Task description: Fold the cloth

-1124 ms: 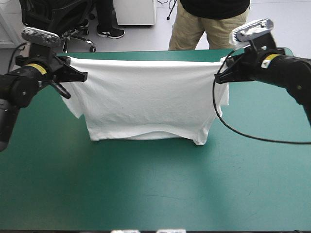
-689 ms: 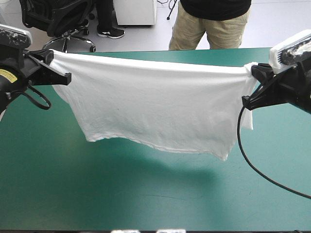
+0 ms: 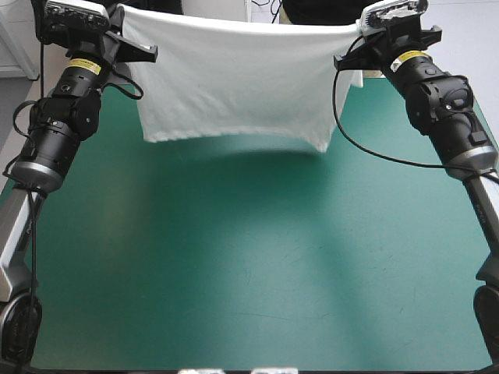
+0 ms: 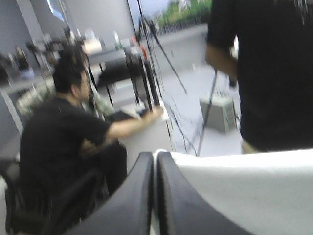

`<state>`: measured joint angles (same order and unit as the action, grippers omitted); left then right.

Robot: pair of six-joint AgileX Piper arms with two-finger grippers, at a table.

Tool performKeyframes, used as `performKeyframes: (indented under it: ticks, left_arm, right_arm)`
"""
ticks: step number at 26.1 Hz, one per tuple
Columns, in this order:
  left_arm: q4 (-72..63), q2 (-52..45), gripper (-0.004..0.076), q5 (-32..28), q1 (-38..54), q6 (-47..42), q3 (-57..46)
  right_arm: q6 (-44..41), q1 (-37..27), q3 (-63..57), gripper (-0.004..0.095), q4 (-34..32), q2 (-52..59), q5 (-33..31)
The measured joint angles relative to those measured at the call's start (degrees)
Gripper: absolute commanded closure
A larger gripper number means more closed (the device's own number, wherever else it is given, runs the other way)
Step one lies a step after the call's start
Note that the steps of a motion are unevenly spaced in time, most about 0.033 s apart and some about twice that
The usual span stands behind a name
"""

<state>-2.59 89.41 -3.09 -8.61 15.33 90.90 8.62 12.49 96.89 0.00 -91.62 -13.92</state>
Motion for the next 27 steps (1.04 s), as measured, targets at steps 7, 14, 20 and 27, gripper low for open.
performKeyframes:
  ticks: [7,14,20,27]
  left_arm:
    - [0.0,3.54,0.0733,-9.12,0.0,0.0,0.0]
    - [-0.91,8.46,0.0733,1.19,0.0,-0.29,-7.59]
    - [-3.02,8.34,0.0733,4.65,0.0,-0.37,-20.2]
    - [-4.79,-1.0,0.0733,21.06,0.0,-0.42,-29.84]
  right_arm:
    - [3.05,-0.09,0.0,0.0925,-0.47,-3.69,8.12]
    - [3.05,-0.09,-1.69,0.0925,0.77,-10.64,-1.03]
    - [3.59,-0.09,-11.34,0.0925,3.27,-10.5,-4.58]
    - [3.82,-0.09,-29.11,0.0925,8.46,0.33,-13.73]
